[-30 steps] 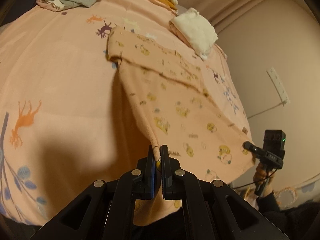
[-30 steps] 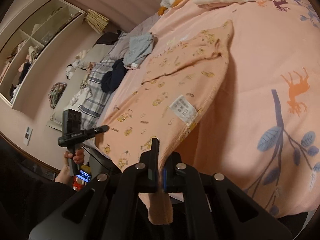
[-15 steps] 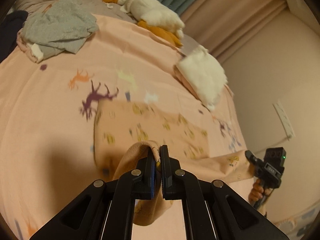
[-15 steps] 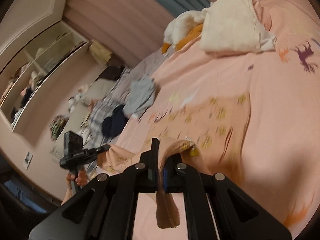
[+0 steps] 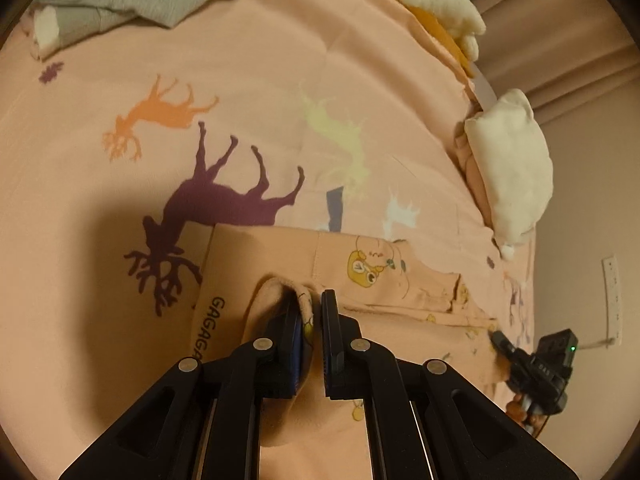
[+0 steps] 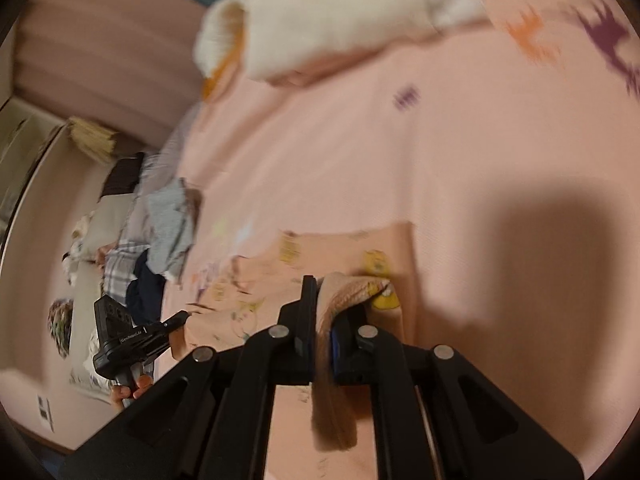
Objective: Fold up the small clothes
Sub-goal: 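Lift the hem with both grippers and fold it toward the collar, then open both grippers and release the folded hem onto the garment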
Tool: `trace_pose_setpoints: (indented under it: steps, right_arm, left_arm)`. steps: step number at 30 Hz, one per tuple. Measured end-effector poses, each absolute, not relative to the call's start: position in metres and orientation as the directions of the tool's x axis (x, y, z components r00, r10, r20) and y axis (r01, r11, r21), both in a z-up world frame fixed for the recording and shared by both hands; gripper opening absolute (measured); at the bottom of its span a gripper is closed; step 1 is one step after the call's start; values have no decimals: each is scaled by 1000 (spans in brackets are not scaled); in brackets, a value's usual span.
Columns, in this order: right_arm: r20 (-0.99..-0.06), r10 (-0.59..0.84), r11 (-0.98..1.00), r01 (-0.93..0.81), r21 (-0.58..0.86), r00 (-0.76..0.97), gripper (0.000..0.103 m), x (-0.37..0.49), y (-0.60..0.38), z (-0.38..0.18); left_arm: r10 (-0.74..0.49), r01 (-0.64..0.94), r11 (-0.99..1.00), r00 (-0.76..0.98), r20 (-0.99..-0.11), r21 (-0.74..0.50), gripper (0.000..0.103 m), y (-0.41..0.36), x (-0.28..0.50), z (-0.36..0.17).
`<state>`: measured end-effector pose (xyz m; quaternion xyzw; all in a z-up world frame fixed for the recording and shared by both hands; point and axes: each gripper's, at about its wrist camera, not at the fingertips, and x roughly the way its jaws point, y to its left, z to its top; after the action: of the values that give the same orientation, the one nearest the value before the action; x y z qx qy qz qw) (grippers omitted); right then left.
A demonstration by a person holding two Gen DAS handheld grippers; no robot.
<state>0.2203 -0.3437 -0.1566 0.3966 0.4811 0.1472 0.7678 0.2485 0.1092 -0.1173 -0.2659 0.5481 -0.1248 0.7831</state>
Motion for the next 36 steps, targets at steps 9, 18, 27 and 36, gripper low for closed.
trace_pose_setpoints:
  steps: [9,18,27,36]
  right_arm:
    - [-554,696,581,95,809,456,39,193,-351,-145]
    - [-606,666,640,83,764,436,8,195,-336,-148]
    - [-434,696,378,222,899,572,11,243,-364,-148]
    - [-470,573,353,315,881,671,45,254,-386,-160]
  left_arm:
    - [-537,-33,812,348,-769,-582,8,126,222,-104]
    - [-552,-57,791,361,-751,-609,3,119,221,-102]
    - [-635,-426,415,497,-591,-804,3,150,277,-127]
    - [-519,-343,628,484,-704,-699,3,159,284,-103]
